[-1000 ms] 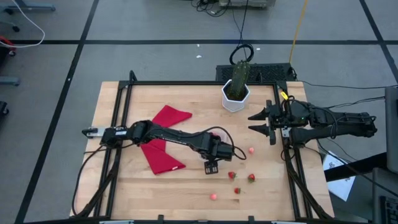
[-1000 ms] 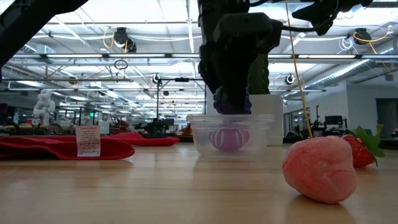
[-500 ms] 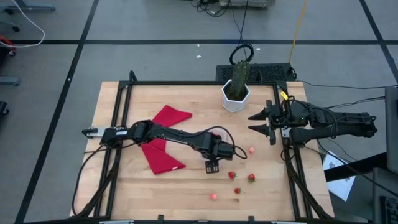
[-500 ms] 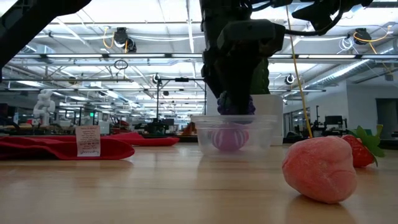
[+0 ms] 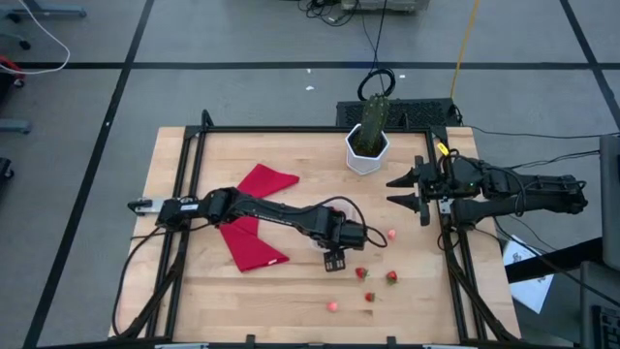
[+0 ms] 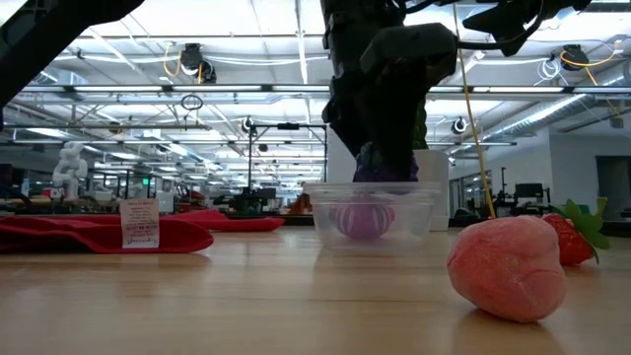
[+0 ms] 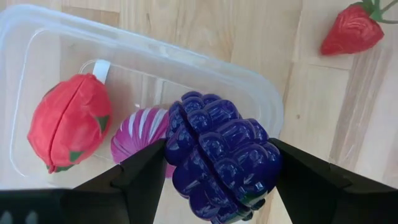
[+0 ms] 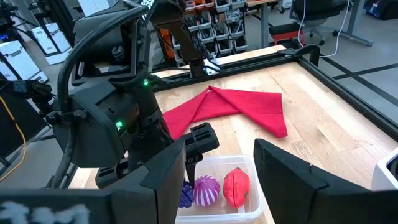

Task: Pick and placing Produce into tupperware
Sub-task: Put the blue grapes into the transparent bin

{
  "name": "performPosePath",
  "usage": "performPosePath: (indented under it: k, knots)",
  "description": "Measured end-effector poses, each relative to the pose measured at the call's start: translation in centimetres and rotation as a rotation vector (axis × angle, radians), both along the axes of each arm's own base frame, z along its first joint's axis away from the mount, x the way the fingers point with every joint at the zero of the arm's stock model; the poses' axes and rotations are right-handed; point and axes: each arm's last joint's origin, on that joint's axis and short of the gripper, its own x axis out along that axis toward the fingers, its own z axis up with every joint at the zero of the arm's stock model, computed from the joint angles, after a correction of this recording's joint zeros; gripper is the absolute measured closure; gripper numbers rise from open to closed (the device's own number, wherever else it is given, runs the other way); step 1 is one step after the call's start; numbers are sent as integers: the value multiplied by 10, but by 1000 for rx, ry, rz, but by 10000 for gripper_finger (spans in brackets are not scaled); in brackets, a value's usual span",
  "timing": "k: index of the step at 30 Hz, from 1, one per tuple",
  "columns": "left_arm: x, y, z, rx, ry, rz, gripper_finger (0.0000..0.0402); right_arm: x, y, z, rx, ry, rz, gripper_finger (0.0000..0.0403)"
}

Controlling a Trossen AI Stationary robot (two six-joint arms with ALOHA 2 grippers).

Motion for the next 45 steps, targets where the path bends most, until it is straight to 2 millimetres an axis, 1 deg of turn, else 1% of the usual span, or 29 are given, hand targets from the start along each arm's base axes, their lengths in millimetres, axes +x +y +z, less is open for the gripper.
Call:
performPosePath:
  k: [21, 45]
  knots:
    - [2, 2, 1, 0, -27, 64, 131, 0, 0, 0, 0, 0, 0, 218]
    - [5, 25, 1, 17, -31, 147, 131, 0, 0, 0, 0, 0, 0, 218]
